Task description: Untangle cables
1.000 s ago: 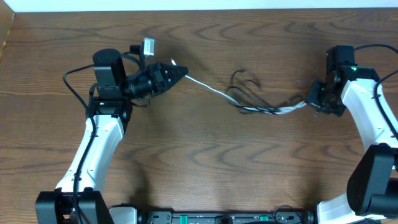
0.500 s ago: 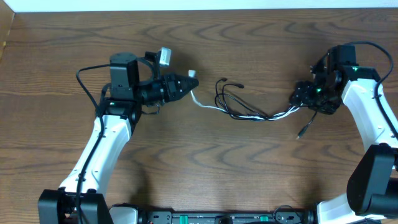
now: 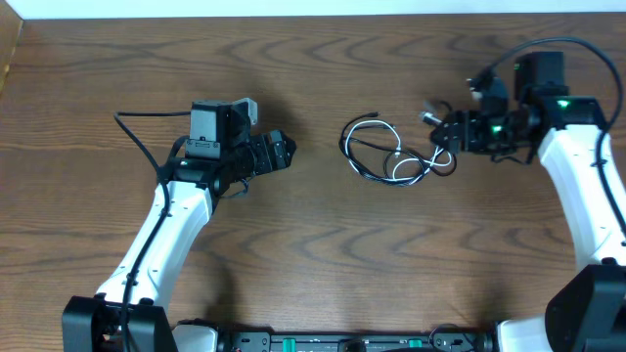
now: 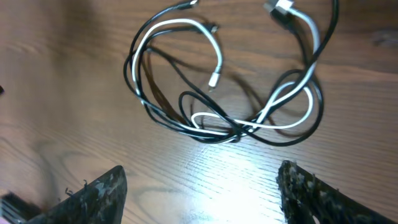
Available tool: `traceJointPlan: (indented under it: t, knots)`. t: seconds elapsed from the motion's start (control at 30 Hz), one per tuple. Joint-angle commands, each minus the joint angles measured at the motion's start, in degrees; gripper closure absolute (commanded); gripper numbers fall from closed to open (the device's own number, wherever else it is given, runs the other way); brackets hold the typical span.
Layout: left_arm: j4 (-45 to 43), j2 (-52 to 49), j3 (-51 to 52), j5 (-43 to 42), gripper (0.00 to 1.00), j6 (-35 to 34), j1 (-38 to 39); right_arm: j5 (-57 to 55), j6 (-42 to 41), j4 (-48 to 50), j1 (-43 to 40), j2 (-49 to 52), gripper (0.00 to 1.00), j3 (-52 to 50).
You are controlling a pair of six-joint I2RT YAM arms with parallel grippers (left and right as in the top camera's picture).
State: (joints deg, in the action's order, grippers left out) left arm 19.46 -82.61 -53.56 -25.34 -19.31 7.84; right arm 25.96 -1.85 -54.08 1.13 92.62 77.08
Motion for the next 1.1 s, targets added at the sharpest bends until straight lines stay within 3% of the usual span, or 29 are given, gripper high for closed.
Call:
traceJointPlan:
  t: [0.0, 0.13, 0.33, 0.6, 0.83, 1.07]
  knots:
    - [-1.0, 0.3, -0.8, -0.8, 0.10, -1.1, 0.1, -5.5, 1.5, 0.6, 3.0, -0.1, 0.28, 0.6]
    - [-6.4, 0.3, -0.8, -6.2, 0.11, -0.1, 4.5, -11.9, -6.0, 1.8, 2.4, -0.1, 0.28, 0.7]
    - [-15.1, -3.0, -2.5, -6.2, 0.12, 4.0, 13.8, -11.9, -8.0, 1.9, -2.3, -0.1, 0.27, 0.8]
    - [-7.6, -20.0, -19.5, -6.2, 0.12, 17.9, 23.5, -11.3, -7.0, -1.0, -6.5, -0.2, 0.26, 0.8]
    - [-8.0, -26.7, -20.9, -3.1, 0.16, 26.8, 27.2, -11.5, -5.3, -2.6, -6.4, -0.2, 0.26, 0.8]
    - [-12.6, -32.2, -20.9, -1.5, 0.15, 28.7, 28.7, -11.5, -5.4, -2.3, -6.4, -0.2, 0.25, 0.8]
